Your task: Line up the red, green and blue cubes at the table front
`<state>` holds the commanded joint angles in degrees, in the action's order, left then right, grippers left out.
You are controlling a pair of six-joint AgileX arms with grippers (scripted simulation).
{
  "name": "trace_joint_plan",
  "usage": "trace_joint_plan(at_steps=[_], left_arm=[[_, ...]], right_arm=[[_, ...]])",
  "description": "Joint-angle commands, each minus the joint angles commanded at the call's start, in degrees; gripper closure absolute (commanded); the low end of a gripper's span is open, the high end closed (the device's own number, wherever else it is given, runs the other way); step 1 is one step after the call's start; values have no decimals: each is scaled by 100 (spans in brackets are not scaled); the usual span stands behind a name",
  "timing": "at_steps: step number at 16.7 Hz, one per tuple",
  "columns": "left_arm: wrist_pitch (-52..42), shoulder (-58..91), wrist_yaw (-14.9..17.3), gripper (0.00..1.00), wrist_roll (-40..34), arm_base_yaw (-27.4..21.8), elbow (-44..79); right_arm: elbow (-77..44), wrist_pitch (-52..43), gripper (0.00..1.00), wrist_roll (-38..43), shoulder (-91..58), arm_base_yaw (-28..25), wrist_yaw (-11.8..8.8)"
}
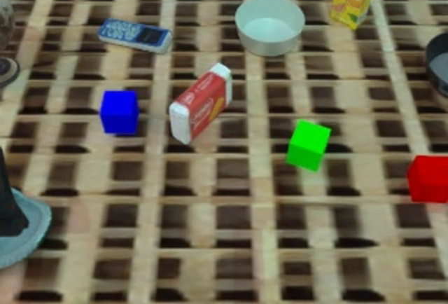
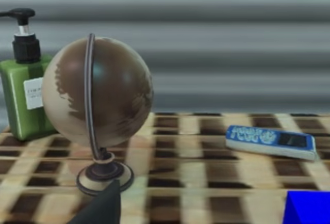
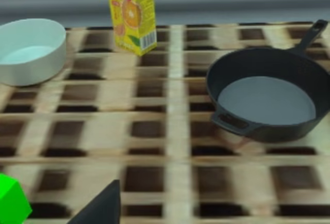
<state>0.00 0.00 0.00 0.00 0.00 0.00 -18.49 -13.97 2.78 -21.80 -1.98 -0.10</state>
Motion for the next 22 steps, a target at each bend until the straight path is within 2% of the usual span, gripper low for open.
trace_joint_plan(at_steps=[8,12,17,22], left_arm=[[0,0,0,0,0,0,0],[0,0,0,0,0,0,0],[0,0,0,0,0,0,0],[0,0,0,0,0,0,0]], right_arm=[[-3077,-2620,0,472,-4917,-319,14],[-4441,-3712,0,677,-6827,-465,12],[-5605,-4500,0,841,-8230,-577,14],[-5803,-4618,0,868,-8458,-596,14]])
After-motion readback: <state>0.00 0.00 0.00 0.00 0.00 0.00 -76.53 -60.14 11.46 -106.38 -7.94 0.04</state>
